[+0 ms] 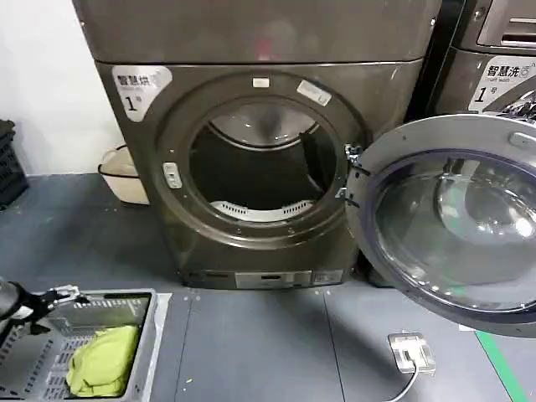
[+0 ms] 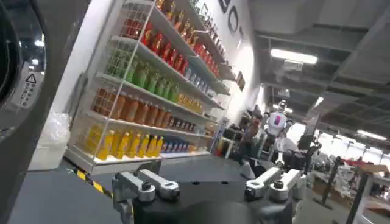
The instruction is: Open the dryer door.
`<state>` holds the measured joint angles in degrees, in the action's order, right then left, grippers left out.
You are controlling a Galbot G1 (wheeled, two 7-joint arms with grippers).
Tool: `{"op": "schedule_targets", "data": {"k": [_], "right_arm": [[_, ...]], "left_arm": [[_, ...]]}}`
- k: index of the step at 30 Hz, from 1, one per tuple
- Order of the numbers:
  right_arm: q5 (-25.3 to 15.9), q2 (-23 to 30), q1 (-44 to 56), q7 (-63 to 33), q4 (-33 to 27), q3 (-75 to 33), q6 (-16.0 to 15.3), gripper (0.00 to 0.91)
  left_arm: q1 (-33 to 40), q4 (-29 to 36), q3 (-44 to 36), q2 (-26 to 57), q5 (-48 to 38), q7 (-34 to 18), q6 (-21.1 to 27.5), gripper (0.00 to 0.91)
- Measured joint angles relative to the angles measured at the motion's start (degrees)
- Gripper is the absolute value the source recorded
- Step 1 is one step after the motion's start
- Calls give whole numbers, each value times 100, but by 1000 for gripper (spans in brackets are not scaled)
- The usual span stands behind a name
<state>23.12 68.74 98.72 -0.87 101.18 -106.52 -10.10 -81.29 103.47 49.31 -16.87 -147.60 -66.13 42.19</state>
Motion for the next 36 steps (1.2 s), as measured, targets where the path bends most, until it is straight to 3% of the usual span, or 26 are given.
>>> {"op": "schedule_targets", "data": {"k": [36], "right_arm": [[-132,68,-1,186,-25,67,171,907]], "left_arm": [[161,-124,-214,-44,109,-69,0,907]]}}
